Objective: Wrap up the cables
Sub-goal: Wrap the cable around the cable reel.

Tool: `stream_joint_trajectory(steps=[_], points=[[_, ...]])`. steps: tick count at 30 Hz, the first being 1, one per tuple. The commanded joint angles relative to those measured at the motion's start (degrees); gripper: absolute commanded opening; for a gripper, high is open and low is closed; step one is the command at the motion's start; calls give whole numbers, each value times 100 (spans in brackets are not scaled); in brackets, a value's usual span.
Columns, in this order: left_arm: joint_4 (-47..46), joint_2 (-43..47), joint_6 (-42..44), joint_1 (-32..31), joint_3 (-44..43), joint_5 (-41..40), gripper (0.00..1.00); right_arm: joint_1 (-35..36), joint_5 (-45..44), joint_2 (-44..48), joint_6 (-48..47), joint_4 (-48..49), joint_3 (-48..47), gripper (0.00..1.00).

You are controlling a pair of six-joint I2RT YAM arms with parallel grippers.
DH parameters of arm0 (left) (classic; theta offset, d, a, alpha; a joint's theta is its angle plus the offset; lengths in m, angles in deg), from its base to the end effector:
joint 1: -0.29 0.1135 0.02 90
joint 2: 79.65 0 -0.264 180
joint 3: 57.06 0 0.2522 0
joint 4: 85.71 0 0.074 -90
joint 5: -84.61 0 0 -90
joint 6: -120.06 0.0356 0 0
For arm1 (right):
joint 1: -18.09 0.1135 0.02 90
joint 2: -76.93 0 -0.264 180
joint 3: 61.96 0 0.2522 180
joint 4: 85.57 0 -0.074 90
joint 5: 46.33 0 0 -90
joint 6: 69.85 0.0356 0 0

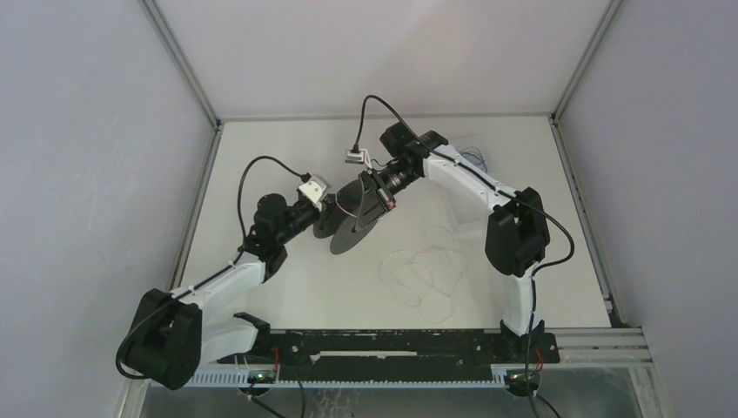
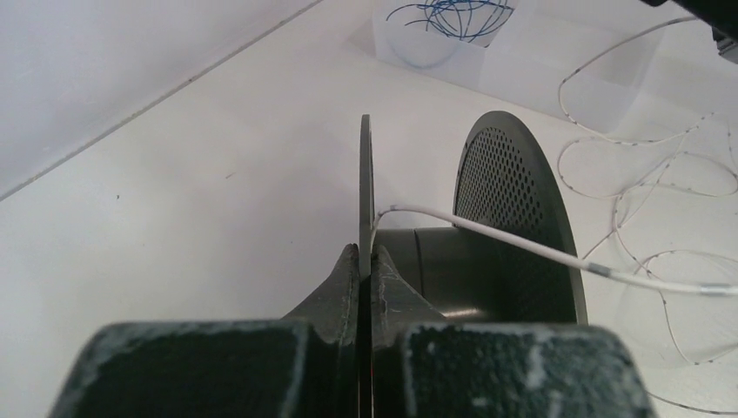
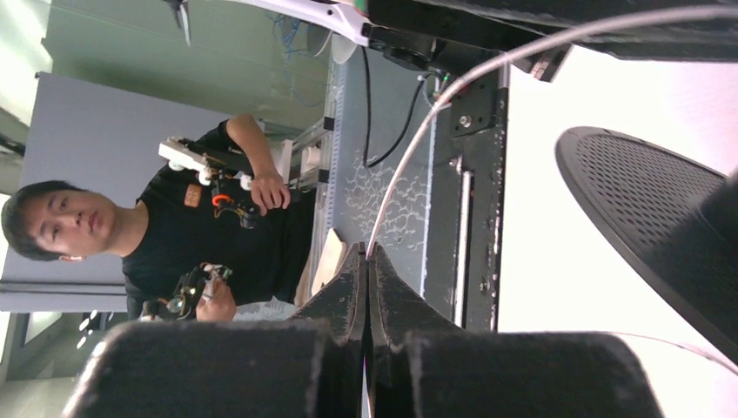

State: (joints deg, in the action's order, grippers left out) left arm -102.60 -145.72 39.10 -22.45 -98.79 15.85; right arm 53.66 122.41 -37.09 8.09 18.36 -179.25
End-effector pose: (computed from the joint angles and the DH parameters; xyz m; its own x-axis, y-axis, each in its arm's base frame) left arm 0.2246 -0.1081 0.2370 -0.0094 0.1627 -0.9866 0.7018 0.7039 0.1094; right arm 0.3076 0.2629 0.2917 -0.6869 -0.5414 -0.4849 -0.5041 -0.1258 0.8544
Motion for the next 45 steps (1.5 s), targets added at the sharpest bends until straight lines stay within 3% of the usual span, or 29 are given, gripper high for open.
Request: stream_joint_trajectory(steps=[1, 10, 19, 26, 31, 45], points=[[-236, 174, 111, 24, 196, -107, 0, -216, -304, 34, 120, 209, -114, 0], [447, 896, 213, 58, 48, -639, 0, -904, -1447, 325, 421, 388, -256, 0], [1243, 992, -325, 418, -552, -203, 0, -1404, -2256, 282, 225, 426, -280, 0], [1461, 1067, -779, 729, -833, 496, 0, -1428, -2981, 393, 316, 901, 29, 0], [1696, 1096, -914, 747, -1104, 532, 0, -1370, -3052, 467, 345, 1076, 155, 0], [2420, 1095, -1752, 828, -2106, 670, 0, -1211, -3383, 537, 129, 1152, 35, 12]])
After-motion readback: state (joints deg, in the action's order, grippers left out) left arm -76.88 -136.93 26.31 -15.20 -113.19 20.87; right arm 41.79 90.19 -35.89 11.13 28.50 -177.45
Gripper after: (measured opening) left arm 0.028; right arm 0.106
